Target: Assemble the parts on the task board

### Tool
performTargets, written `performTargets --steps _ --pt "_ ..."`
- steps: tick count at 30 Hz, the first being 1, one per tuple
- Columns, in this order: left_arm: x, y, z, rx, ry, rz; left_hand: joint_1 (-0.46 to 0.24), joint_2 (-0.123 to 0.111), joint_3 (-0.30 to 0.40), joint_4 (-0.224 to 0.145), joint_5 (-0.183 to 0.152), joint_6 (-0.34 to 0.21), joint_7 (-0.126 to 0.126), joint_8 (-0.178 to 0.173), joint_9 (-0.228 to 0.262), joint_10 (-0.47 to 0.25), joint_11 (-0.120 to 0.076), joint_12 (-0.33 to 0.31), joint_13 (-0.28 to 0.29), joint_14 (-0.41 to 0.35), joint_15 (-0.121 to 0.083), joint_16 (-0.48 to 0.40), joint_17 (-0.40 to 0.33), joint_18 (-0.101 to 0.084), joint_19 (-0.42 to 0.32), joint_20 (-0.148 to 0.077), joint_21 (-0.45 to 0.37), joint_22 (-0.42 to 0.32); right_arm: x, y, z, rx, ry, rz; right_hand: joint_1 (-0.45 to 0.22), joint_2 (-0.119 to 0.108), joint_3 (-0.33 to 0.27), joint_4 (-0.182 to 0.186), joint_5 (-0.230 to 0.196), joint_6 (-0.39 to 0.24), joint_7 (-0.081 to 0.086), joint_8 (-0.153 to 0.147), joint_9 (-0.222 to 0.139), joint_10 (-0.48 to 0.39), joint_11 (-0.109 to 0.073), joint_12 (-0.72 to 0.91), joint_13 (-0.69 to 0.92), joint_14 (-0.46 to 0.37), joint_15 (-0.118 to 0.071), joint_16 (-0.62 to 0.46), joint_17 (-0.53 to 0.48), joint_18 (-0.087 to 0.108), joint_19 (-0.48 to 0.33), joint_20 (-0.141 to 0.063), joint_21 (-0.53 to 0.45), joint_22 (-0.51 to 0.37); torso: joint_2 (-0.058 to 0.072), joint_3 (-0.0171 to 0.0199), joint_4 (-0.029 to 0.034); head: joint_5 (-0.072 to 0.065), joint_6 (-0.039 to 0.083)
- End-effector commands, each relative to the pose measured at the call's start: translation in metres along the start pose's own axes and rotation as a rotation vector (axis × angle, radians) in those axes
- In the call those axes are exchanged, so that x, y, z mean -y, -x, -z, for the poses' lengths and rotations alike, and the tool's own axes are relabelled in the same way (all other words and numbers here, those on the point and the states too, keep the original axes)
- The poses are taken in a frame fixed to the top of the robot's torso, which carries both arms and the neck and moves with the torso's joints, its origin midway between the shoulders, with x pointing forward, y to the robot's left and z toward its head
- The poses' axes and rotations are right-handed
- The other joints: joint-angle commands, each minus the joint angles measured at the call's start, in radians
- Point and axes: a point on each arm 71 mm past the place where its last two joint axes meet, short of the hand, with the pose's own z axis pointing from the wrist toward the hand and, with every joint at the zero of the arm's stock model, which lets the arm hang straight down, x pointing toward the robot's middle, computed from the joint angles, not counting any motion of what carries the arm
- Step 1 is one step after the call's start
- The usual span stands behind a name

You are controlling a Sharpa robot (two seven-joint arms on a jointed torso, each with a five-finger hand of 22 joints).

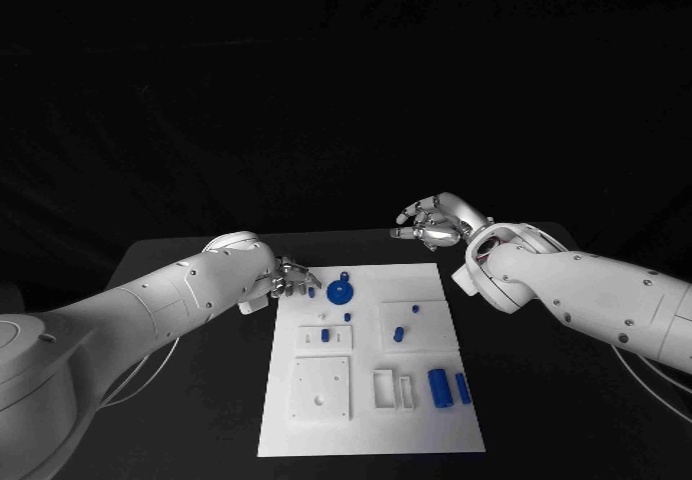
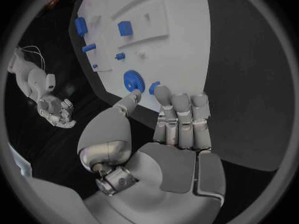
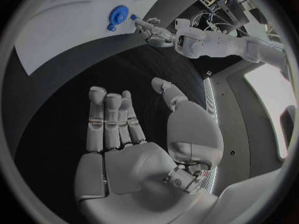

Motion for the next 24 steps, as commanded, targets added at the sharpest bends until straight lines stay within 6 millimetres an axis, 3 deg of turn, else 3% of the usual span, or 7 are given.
performTargets --steps 1,11,24 --pt "0.0005 -0.0020 -0.0006 -0.021 -0.015 0.016 0.008 0.007 -0.007 0.003 -0.004 -0.002 0.007 -0.003 -0.002 -0.003 0.003 -0.003 0.002 0.000 0.001 -0.002 -0.001 -0.003 -0.006 -0.117 -0.004 0.002 -0.0012 -0.0006 -0.0002 0.000 0.007 0.000 -0.003 0.000 0.000 0.005 0.005 -0.005 0.011 0.001 -0.002 -0.007 -0.001 0.007 -0.001 -0.005 -0.001 0.007 -0.001 0.047 0.001 -0.005 -0.003 0.015 0.000 0.0010 0.0001 -0.001 0.000" --pt "-0.0005 -0.0069 -0.0031 -0.036 -0.013 0.026 0.026 0.051 -0.019 -0.012 -0.004 -0.003 0.008 -0.002 -0.004 -0.007 0.003 -0.001 0.006 -0.002 0.002 0.002 -0.002 -0.003 -0.009 -0.115 -0.003 0.005 -0.0021 -0.0013 -0.0002 -0.002 0.010 0.000 -0.003 0.000 0.000 0.006 0.005 -0.005 0.011 0.001 -0.002 -0.007 -0.001 0.007 -0.002 -0.005 -0.001 0.007 -0.001 0.047 0.002 -0.005 -0.003 0.015 0.001 0.0001 -0.0008 -0.005 -0.002" --pt "-0.0073 -0.0093 -0.0064 -0.038 0.000 0.038 0.031 0.064 -0.028 -0.021 -0.005 -0.007 0.009 -0.003 -0.005 -0.009 0.004 -0.001 0.007 -0.004 0.003 0.003 -0.003 -0.003 -0.011 -0.114 -0.004 0.006 -0.0026 -0.0013 0.0000 -0.003 0.010 -0.001 -0.002 0.001 0.001 0.007 0.005 -0.005 0.011 0.001 -0.002 -0.007 -0.001 0.008 -0.002 -0.005 -0.001 0.007 -0.002 0.047 0.002 -0.005 -0.003 0.015 0.001 0.0001 0.0003 -0.007 -0.004"
